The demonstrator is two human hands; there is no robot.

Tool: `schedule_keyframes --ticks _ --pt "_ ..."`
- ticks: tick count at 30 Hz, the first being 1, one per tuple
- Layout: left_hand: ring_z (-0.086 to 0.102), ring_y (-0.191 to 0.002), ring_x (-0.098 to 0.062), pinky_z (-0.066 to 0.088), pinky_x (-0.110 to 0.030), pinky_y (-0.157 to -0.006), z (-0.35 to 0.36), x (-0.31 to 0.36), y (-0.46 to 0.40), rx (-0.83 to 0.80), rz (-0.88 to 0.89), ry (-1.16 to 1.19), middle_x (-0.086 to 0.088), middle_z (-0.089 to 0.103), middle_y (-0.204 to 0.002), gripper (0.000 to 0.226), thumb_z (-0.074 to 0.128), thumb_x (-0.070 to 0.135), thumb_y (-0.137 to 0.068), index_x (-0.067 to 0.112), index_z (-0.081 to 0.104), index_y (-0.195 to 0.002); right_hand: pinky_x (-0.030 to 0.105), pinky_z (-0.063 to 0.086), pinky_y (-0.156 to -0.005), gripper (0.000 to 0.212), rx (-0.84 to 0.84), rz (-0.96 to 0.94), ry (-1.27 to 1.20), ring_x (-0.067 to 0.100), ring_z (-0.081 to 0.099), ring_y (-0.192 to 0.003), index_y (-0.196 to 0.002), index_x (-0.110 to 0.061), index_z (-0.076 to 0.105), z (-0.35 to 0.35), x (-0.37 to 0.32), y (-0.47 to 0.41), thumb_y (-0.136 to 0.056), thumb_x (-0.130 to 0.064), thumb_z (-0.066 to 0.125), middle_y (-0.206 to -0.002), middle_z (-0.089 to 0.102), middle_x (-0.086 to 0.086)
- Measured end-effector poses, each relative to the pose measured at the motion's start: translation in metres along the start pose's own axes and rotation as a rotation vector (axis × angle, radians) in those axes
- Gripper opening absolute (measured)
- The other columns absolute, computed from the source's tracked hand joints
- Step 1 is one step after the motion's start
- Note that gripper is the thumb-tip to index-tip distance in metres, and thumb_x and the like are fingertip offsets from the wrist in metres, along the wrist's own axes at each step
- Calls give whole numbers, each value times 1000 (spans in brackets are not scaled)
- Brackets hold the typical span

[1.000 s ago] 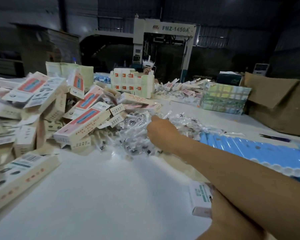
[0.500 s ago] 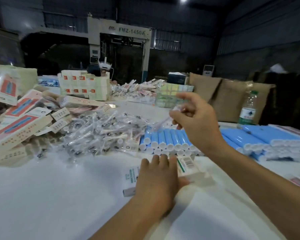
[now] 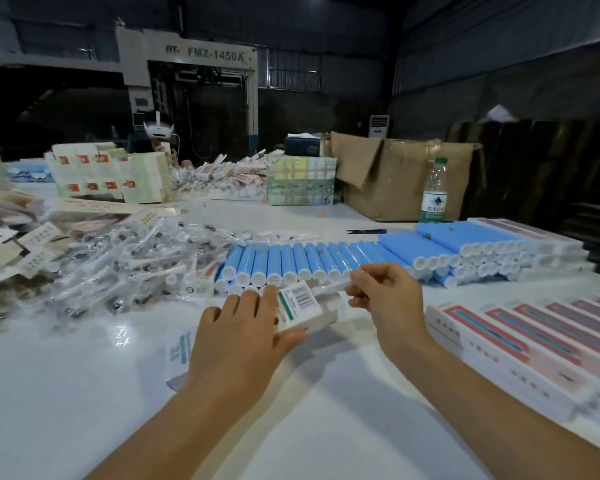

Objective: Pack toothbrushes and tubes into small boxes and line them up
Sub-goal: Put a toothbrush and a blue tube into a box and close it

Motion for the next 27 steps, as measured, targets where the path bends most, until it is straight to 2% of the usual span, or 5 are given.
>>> schedule_keyframes --ticks 7,12,19,22,27 --pt "36 -122 -13 29 -28 -94 0 13 0 19 40 -32 10 39 -136 78 12 73 -83 27 11 -147 39 56 -82 13 -203 -56 206 18 66 -91 -88 -24 67 36 5 30 -92 -33 57 -102 65 5" --pt "38 -120 -14 31 -30 -91 -2 -1 -1 58 -3 -17 9 41 -132 83 1 73 -76 28 13 -145 4 39 -70 21 -26 -215 230 -8 54 -82 -75 -30 64 11 -18 27 -93 -22 55 -95 59 -8" --pt "38 -122 -19 32 -34 -93 5 -14 -9 64 -97 -29 2 40 -137 74 17 71 -86 25 16 -145 19 48 -62 26 -168 -329 409 8 59 -70 -76 -34 67 29 -15 42 -90 -13 61 -76 66 -12" --pt "38 -122 -20 32 -35 -92 7 -15 -11 60 -97 -54 1 40 -137 74 19 70 -88 23 16 -145 13 46 -55 19 -191 -268 381 9 58 -64 -95 -20 74 33 -7 41 -90 -8 61 -79 67 -10" --pt "38 -122 -21 32 -35 -92 9 -13 -13 58 -75 -82 -1 40 -137 76 19 69 -88 21 14 -147 11 46 -52 21 -185 -158 298 3 59 -61 -100 -12 75 31 4 36 -88 -2 61 -75 69 -15"
Point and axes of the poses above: each hand's wrist, its own y-axis away from the middle knuckle, its own z-axis out of the palm, x = y × z, the point moved 7 cm from there along -y, towards the middle knuckle
